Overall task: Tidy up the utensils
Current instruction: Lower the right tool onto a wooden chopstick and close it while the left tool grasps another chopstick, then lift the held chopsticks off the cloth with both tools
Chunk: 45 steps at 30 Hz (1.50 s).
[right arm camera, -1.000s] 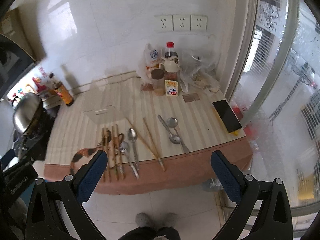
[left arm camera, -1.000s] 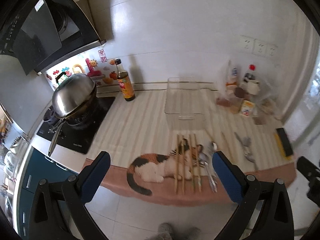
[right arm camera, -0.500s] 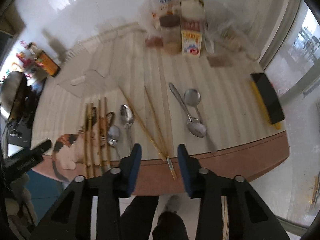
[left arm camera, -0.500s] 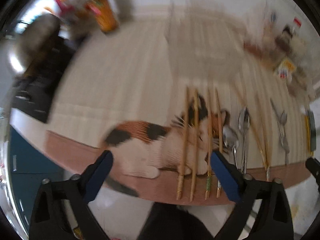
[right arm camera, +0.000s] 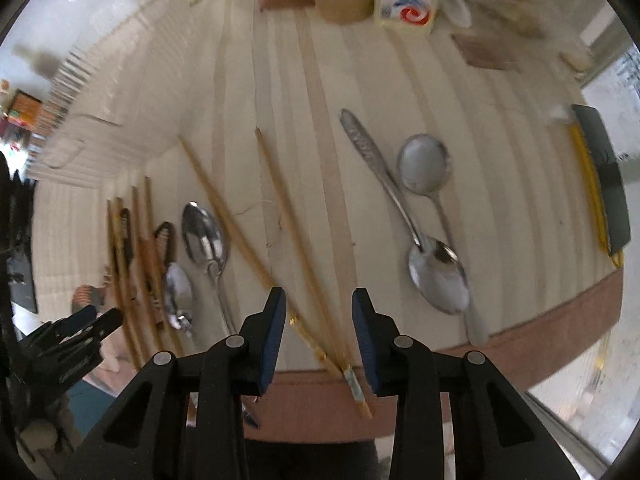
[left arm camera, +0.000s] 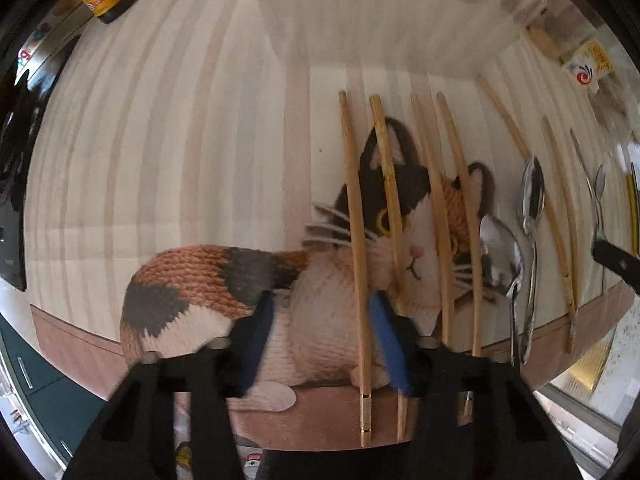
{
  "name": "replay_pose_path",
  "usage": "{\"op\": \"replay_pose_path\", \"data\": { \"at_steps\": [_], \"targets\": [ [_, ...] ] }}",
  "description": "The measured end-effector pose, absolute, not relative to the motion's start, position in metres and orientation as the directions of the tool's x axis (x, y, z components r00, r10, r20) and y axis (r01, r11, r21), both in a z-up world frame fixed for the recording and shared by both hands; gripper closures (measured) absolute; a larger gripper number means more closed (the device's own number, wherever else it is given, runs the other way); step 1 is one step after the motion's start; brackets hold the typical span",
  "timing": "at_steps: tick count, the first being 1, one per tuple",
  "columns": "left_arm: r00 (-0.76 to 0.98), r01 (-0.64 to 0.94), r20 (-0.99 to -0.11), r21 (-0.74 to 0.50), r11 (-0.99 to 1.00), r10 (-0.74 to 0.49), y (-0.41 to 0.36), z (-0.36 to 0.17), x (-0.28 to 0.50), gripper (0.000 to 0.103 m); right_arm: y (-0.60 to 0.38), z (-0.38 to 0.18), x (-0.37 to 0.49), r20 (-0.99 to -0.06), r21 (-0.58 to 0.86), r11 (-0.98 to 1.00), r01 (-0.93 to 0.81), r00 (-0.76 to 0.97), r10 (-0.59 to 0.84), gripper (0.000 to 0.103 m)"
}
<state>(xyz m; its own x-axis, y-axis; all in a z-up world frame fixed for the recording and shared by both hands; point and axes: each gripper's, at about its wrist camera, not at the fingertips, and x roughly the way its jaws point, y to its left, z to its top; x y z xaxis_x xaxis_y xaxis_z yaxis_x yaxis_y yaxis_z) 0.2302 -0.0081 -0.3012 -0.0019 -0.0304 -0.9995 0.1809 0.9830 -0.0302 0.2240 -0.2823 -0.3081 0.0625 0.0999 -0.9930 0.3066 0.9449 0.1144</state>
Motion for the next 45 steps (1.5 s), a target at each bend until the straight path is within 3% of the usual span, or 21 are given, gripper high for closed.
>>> {"op": "replay_pose_path", "data": {
  "at_steps": [4,5,6,7,9,19,22,35,39,45],
  "targets": [
    [0.022,0.183,-1.0,-0.001,0.983,-0.005,-0.006,-0.306,0.226,0.08,-0.275,-0.328,0.238,-0.995,0.097,0.956,0.276,0.029,0.092,0.067],
    [0.027,0.181,-1.0,-0.002,0.983,-0.007,-0.003,-0.305,0.225,0.093,-0.273,-0.332,0.24,-0.997,0.083,0.961,0.263,0.017,0.081,0.077],
    [0.033,0.176,-0.999,-0.001,0.984,-0.007,0.0,-0.305,0.222,0.098,-0.271,-0.334,0.241,-0.997,0.071,0.964,0.255,0.008,0.072,0.087],
    [0.032,0.167,-0.999,-0.004,0.986,-0.01,0.003,-0.307,0.224,0.098,-0.27,-0.333,0.242,-0.999,0.042,0.969,0.243,0.014,0.039,0.093],
    [0.032,0.137,-0.999,0.016,0.99,0.011,0.012,-0.307,0.223,0.098,-0.271,-0.335,0.24,-1.0,0.02,0.969,0.245,-0.005,0.022,0.096],
    [0.021,0.1,-0.998,0.055,0.993,0.053,0.028,-0.305,0.218,0.098,-0.292,-0.345,0.218,-0.99,0.112,0.942,0.317,-0.046,0.133,0.096],
    [0.017,0.11,-0.998,0.064,0.992,0.063,0.019,-0.305,0.222,0.098,-0.3,-0.348,0.216,-0.986,0.104,0.948,0.299,-0.097,0.139,0.091],
    [0.012,0.113,-0.998,0.067,0.991,0.067,0.016,-0.304,0.224,0.098,-0.251,-0.354,0.213,-0.994,-0.014,0.985,0.174,-0.106,0.004,0.096],
    [0.009,0.106,-0.998,0.061,0.992,0.061,0.018,-0.304,0.225,0.098,-0.252,-0.355,0.208,-0.991,-0.05,0.986,0.161,-0.13,-0.029,0.08],
    [-0.004,0.096,-0.997,0.072,0.993,0.073,0.019,-0.304,0.225,0.098,-0.275,-0.352,0.199,-0.993,-0.01,0.979,0.202,-0.118,0.014,0.08]
  ]
}}
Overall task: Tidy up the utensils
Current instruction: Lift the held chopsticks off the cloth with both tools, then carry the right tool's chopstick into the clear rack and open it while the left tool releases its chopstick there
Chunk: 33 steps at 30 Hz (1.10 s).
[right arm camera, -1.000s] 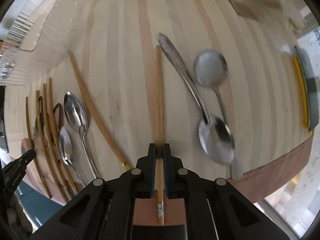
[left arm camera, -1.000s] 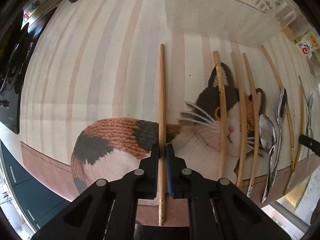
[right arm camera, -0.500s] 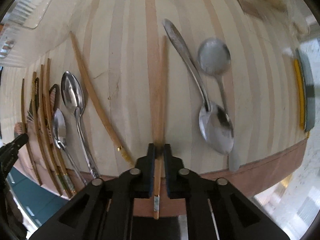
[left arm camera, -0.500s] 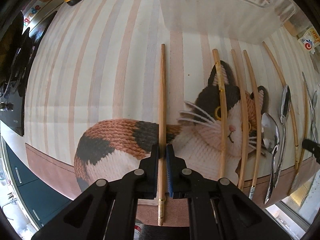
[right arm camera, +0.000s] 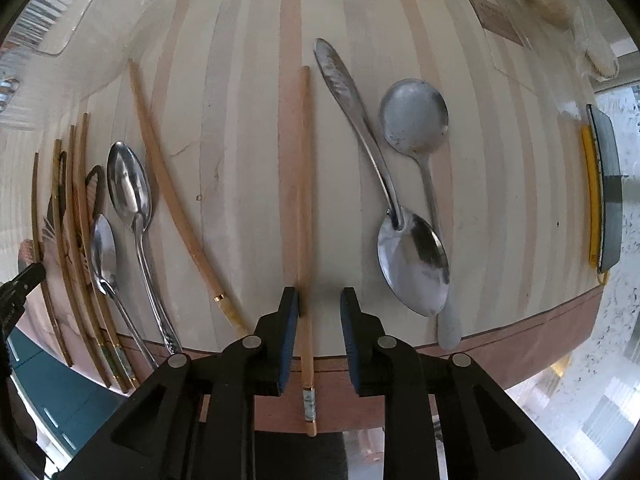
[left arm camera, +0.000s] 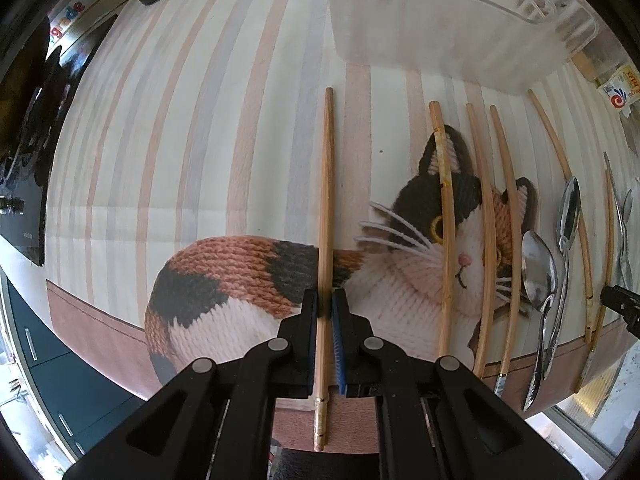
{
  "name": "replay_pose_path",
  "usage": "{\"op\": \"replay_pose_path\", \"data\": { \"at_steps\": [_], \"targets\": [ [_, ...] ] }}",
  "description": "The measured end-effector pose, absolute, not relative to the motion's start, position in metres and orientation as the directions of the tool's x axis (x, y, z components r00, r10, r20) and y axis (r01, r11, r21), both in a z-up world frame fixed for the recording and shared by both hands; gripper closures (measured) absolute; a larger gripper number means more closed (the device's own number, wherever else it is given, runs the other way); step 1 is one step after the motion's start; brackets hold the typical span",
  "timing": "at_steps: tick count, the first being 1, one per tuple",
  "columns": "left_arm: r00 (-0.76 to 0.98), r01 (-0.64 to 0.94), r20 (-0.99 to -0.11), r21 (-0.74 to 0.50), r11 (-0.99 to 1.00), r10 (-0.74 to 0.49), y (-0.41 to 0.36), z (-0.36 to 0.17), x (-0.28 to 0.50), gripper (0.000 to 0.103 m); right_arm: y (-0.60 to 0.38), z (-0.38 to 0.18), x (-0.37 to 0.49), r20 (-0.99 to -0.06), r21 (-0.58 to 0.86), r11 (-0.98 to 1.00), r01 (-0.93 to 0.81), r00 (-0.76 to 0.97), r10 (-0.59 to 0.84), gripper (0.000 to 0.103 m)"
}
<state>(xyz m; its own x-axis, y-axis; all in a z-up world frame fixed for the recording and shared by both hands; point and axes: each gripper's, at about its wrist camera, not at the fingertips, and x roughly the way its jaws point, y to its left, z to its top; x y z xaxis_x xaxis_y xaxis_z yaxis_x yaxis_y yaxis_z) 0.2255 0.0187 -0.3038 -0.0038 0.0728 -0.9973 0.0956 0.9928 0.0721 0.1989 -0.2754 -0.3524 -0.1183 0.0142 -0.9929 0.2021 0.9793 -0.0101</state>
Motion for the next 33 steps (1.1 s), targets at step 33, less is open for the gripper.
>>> {"op": "replay_pose_path", "data": {
  "at_steps": [33],
  "targets": [
    [0.34,0.067,-0.929,-0.133,0.989,-0.148,0.012,-0.075,0.335,0.098,-0.239,-0.145,0.321,-0.911,0.352,0.932,0.083,0.261,0.321,0.096]
  ]
}}
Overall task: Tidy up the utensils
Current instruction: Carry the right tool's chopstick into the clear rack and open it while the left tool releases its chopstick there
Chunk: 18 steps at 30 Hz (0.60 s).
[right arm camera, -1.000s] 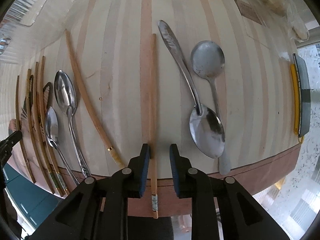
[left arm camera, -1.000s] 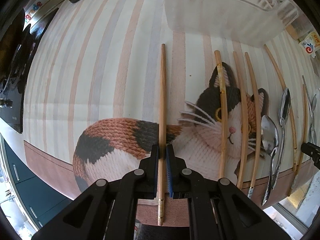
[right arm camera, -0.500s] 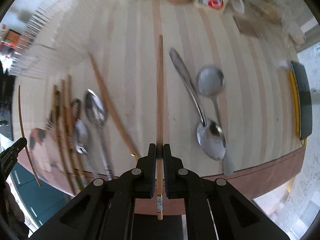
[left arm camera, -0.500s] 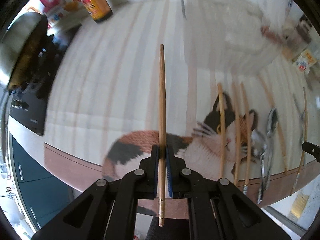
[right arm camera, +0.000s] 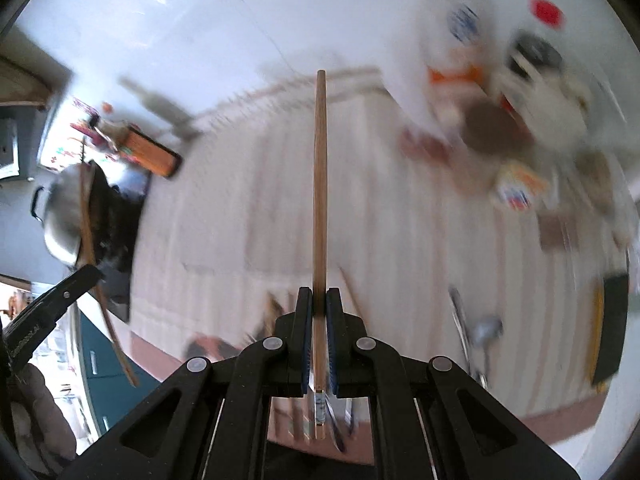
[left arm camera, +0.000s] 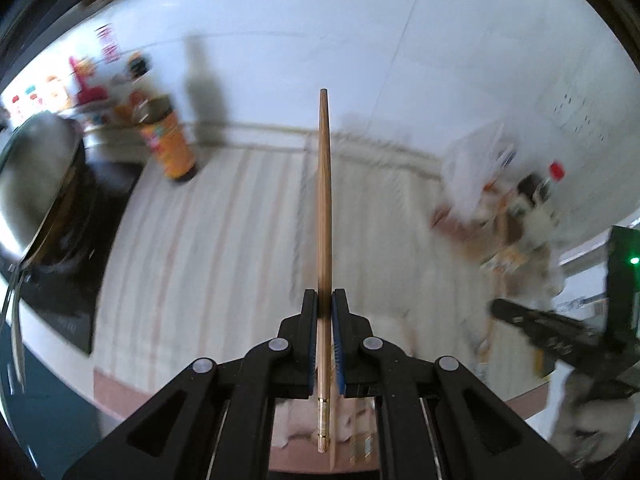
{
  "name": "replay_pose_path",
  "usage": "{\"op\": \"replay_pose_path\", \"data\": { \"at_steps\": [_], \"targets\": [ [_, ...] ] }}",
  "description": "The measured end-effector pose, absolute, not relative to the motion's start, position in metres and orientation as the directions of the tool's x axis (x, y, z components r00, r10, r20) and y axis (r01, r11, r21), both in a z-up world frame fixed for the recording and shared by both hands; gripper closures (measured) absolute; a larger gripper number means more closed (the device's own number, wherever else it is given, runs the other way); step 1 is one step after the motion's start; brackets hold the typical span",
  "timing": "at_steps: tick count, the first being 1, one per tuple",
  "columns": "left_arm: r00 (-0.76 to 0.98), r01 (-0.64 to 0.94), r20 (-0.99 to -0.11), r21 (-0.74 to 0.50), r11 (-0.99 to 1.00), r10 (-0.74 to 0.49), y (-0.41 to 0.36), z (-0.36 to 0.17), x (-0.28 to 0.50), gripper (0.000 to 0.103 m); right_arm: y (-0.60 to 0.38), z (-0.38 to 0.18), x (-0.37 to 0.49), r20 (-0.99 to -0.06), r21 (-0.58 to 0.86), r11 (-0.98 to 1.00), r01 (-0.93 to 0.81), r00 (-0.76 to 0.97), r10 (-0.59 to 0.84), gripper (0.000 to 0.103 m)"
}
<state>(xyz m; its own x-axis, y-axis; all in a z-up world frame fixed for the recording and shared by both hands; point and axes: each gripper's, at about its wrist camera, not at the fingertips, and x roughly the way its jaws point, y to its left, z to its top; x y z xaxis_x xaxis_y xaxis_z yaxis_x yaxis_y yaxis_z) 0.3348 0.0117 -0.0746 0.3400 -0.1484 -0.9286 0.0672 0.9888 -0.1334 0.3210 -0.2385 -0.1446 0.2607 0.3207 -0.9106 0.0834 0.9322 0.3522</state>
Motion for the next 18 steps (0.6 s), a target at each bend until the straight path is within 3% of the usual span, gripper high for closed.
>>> {"op": "replay_pose_path", "data": {
  "at_steps": [9,18],
  "targets": [
    [0.127,0.002,-0.965,-0.23,0.973,-0.228,-0.005,-0.142,0.457,0.098,-0.215,-0.175,0.436,-0.882,0.457,0.875,0.161,0.212,0.421,0.096],
    [0.014,0.027,-0.975,-0.22,0.975,-0.22,-0.012,-0.192,0.475,0.097,-0.191,-0.24,0.473,-0.903,0.43,0.892,0.137,0.082,0.422,0.095]
  ]
}}
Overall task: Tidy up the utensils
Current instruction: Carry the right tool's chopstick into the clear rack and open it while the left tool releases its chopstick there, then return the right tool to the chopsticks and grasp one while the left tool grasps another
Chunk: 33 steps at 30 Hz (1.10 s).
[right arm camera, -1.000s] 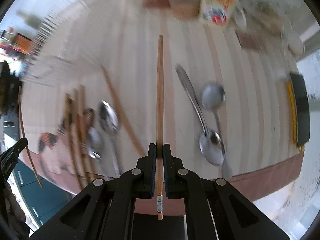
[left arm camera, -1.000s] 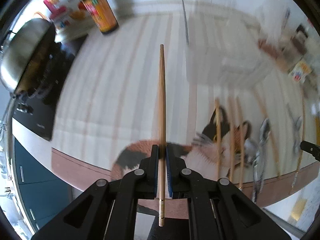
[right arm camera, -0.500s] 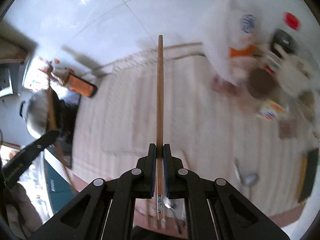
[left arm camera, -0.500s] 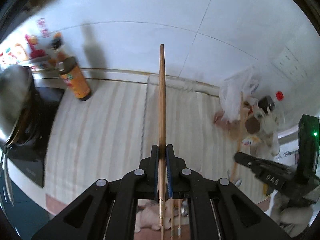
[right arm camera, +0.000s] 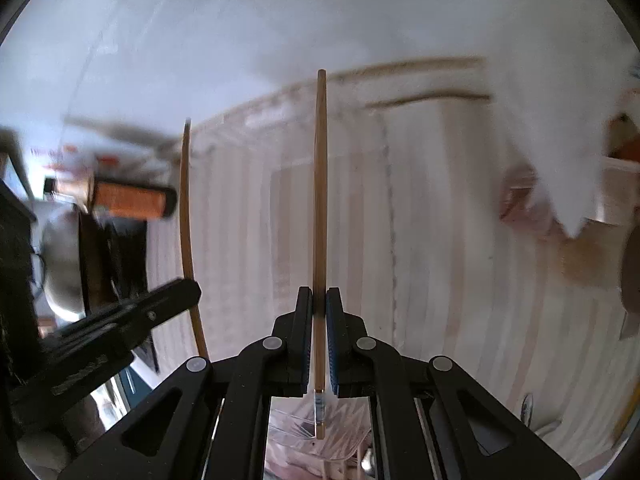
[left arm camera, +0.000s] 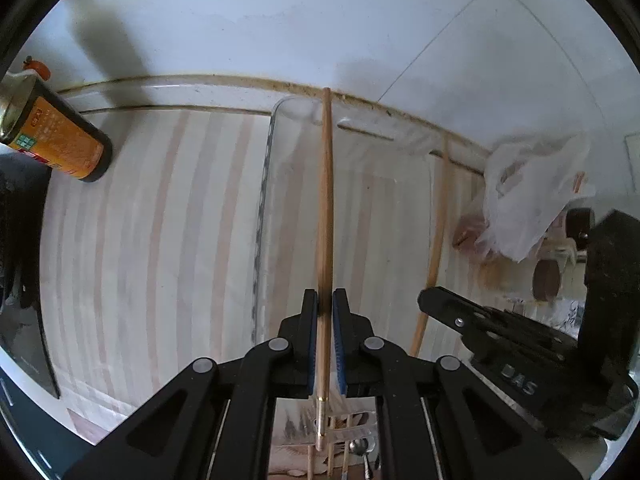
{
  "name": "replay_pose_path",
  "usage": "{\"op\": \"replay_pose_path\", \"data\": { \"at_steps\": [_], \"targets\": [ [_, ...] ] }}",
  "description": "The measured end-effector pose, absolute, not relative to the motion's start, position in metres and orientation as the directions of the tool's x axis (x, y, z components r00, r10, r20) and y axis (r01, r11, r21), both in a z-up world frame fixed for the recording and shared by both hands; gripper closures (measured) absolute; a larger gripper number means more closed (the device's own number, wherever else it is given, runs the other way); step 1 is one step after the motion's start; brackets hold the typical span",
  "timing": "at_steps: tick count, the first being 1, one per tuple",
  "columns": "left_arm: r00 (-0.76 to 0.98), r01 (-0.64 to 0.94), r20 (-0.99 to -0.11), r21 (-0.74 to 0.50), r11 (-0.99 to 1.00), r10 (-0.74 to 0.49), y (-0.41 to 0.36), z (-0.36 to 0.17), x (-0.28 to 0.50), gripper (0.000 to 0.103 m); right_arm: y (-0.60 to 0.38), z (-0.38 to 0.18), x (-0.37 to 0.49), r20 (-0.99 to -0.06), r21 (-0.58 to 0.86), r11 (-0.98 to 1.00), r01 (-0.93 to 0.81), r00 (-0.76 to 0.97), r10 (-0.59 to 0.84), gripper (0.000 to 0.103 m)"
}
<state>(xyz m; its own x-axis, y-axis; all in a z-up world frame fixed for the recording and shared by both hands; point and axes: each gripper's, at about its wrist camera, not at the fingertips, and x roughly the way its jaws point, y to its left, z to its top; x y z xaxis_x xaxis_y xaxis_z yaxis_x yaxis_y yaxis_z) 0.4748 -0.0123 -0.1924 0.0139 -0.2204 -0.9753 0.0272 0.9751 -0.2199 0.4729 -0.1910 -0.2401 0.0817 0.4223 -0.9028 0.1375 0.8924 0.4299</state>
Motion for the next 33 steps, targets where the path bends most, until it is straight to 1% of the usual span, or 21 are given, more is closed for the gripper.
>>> {"op": "replay_pose_path", "data": {
  "at_steps": [1,2,3,5,6,7,9,13,14,15,19,22,23,25,28,31,33],
  "targets": [
    [0.024,0.033,-0.976,-0.214,0.976,-0.214,-0.011,-0.19,0.474,0.096,-0.188,-0.244,0.474,-0.912,0.411,0.901,0.136,0.07,0.405,0.094],
    [0.038,0.043,-0.978,-0.202,0.978,-0.203,-0.01,-0.187,0.471,0.095,-0.186,-0.245,0.475,-0.914,0.405,0.906,0.125,0.064,0.4,0.085],
    [0.048,0.046,-0.98,-0.19,0.981,-0.192,-0.009,-0.185,0.472,0.093,-0.185,-0.244,0.476,-0.913,0.408,0.905,0.124,0.064,0.403,0.066],
    [0.087,0.057,-0.987,-0.13,0.99,-0.135,-0.007,-0.178,0.47,0.087,-0.188,-0.239,0.472,-0.917,0.397,0.909,0.124,0.09,0.388,0.046],
    [0.121,0.057,-0.988,-0.085,0.995,-0.092,-0.004,-0.172,0.467,0.078,-0.189,-0.233,0.47,-0.921,0.387,0.914,0.121,0.107,0.375,0.046],
    [0.15,0.055,-0.987,-0.053,0.997,-0.061,-0.003,-0.167,0.466,0.072,-0.19,-0.229,0.468,-0.928,0.366,0.923,0.12,0.122,0.352,0.046],
    [0.237,0.046,-0.972,0.009,0.999,-0.002,0.004,-0.156,0.461,0.039,-0.193,-0.215,0.461,-0.937,0.334,0.935,0.119,0.151,0.316,0.046],
    [0.365,0.016,-0.927,0.093,0.996,0.081,0.013,-0.139,0.447,0.017,-0.198,-0.199,0.447,-0.957,0.233,0.965,0.121,0.207,0.206,0.046],
    [0.387,0.014,-0.918,0.099,0.995,0.086,0.012,-0.136,0.445,0.006,-0.203,-0.195,0.442,-0.958,0.215,0.969,0.124,0.219,0.184,0.046],
    [0.417,0.011,-0.905,0.1,0.995,0.086,0.013,-0.133,0.441,0.0,-0.204,-0.191,0.435,-0.958,0.201,0.971,0.126,0.234,0.168,0.046],
    [0.446,0.006,-0.888,0.123,0.992,0.107,0.015,-0.128,0.426,0.0,-0.219,-0.18,0.41,-0.954,0.18,0.972,0.152,0.27,0.134,0.046],
    [0.454,-0.028,-0.879,0.147,0.989,0.143,0.018,-0.128,0.412,0.0,-0.228,-0.176,0.387,-0.949,0.171,0.97,0.175,0.295,0.114,0.046],
    [0.461,-0.04,-0.872,0.163,0.986,0.163,0.02,-0.128,0.407,0.0,-0.231,-0.176,0.378,-0.949,0.165,0.969,0.183,0.299,0.105,0.045],
    [0.476,-0.081,-0.846,0.231,0.969,0.242,0.02,-0.129,0.391,0.0,-0.234,-0.177,0.363,-0.948,0.153,0.97,0.191,0.304,0.09,0.045],
    [0.459,-0.118,-0.839,0.269,0.956,0.293,0.024,-0.139,0.364,0.0,-0.24,-0.184,0.334,-0.955,0.13,0.974,0.186,0.289,0.072,0.045],
    [0.426,-0.111,-0.853,0.283,0.953,0.303,0.027,-0.159,0.334,0.0,-0.244,-0.206,0.302,-0.97,0.097,0.981,0.167,0.236,0.056,0.045],
    [0.384,-0.095,-0.873,0.288,0.953,0.302,0.025,-0.179,0.314,0.0,-0.245,-0.235,0.279,-0.985,0.073,0.986,0.151,0.167,0.048,0.046]
  ]
}}
